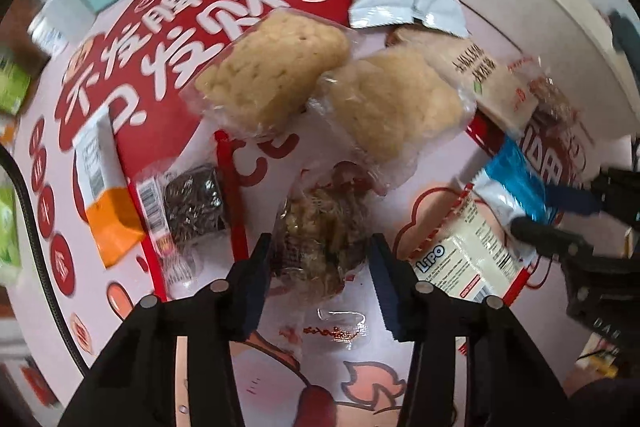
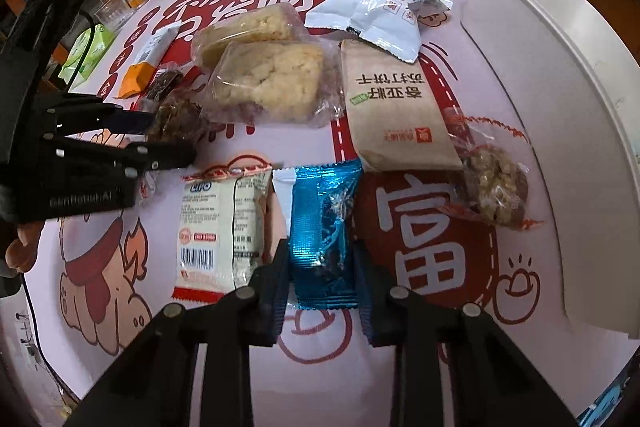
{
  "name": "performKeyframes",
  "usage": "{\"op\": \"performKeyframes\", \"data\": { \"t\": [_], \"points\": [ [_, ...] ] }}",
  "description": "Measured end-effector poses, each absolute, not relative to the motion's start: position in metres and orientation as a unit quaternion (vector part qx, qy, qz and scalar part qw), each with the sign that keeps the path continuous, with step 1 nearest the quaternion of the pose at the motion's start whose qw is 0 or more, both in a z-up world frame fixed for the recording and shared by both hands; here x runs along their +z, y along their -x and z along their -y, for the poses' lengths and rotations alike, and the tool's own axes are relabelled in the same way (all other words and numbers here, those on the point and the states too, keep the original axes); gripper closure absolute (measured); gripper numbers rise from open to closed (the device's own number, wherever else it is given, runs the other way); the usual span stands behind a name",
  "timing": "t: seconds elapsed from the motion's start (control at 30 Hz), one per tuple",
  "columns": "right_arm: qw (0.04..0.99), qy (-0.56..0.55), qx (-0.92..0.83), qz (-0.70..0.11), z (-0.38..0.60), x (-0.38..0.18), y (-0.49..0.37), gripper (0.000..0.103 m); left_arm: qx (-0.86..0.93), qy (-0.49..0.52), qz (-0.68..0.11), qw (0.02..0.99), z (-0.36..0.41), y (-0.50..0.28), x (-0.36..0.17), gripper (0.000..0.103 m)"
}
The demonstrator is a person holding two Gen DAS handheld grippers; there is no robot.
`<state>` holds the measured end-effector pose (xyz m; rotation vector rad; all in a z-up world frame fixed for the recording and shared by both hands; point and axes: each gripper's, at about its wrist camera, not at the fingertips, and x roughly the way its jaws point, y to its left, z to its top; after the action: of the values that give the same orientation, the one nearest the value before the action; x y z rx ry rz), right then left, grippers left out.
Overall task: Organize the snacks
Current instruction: 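Grasp the clear bag of nuts with the left tool while the right tool grasps the blue foil packet, then carry the nut bag and blue foil packet over the white bin and open both tools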
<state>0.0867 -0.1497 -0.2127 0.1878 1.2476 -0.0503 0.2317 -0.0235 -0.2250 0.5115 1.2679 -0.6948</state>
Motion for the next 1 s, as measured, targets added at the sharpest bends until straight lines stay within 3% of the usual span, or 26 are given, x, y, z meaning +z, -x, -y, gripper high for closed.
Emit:
{"op": "performKeyframes", "data": {
  "t": [0.2, 0.6, 1.0],
  "points": [
    [0.815, -0.099, -0.015, -0.571, 0.158, -0.195, -0.075, 0.075, -0.283, -0.181, -0.587, 0.736, 0.008, -0.228, -0.215, 0.059],
    [0.849, -0.110, 0.010, -0.516, 0.193, -0.122, -0.051, 0.075, -0.276, -0.109, -0.547, 0.783, 0.012, -0.167, -0.119, 0.059],
    [0.883, -0.133, -0.006, -0.449, 0.273, -0.069, -0.022, 0.075, -0.324, -0.099, -0.488, 0.804, 0.134, -0.121, -0.047, 0.059]
  ]
}}
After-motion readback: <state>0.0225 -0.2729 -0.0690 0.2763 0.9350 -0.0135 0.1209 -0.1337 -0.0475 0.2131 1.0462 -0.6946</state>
